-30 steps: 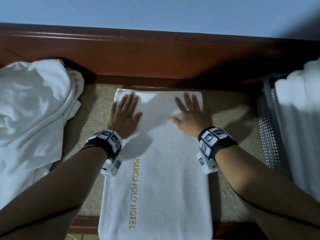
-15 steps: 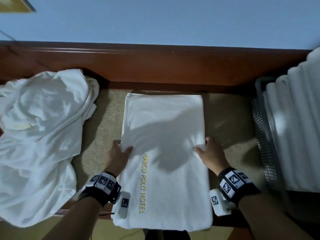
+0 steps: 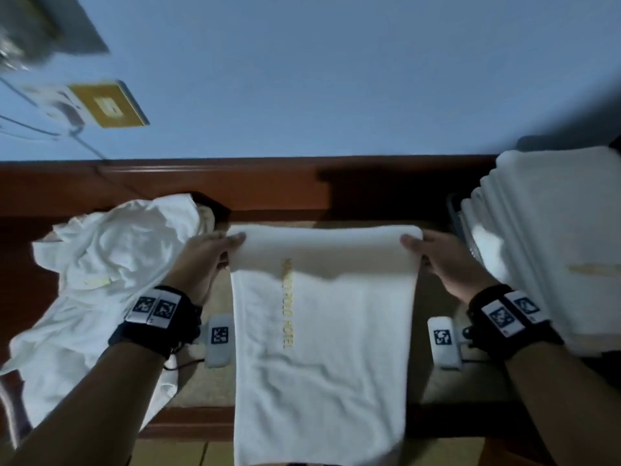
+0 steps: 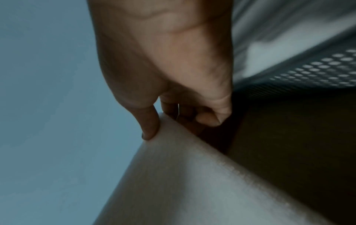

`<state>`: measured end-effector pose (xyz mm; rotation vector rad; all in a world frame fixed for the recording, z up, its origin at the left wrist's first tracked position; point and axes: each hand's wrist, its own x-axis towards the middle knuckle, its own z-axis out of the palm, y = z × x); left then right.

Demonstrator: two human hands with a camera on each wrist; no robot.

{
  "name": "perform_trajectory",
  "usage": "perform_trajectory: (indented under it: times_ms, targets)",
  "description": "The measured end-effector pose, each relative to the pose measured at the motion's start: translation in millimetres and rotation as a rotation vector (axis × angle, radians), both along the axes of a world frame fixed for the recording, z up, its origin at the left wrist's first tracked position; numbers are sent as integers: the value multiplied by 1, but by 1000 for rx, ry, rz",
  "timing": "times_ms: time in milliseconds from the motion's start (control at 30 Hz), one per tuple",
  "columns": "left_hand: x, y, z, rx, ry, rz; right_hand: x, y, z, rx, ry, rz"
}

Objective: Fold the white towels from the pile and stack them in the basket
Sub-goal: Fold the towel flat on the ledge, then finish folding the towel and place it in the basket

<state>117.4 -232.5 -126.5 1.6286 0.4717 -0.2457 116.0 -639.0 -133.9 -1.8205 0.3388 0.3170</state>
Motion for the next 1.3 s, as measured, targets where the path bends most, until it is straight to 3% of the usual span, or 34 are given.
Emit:
perform_trajectory:
  times_ms: [233,400,500,600,767,933,1133,1300]
  targets:
    - [19,8,157,67,-369,0,12,16,145,124,-382,-101]
    - [-8,20,193,157,-499,-17,-7,24,182,131,-461,-195]
    - [-34,30,169,121,-492,-32,-43,33,166,111,-446,-180]
    - [-69,35,113,174,-405,-47,-88,42,120,36,-383,-127]
    - [-145,51,-20,151,-74,-138,-172,48,5,-57,-79,-170]
    - [-239,59,-120,239,94,-290,-258,37,-98,-176,246,-21]
    - [-287,57,-164,299,124,-398,-307,15,-189,-286,381,88]
    - [-298,53,-176,394,142,-402,-305,31,-171,-240,285,100]
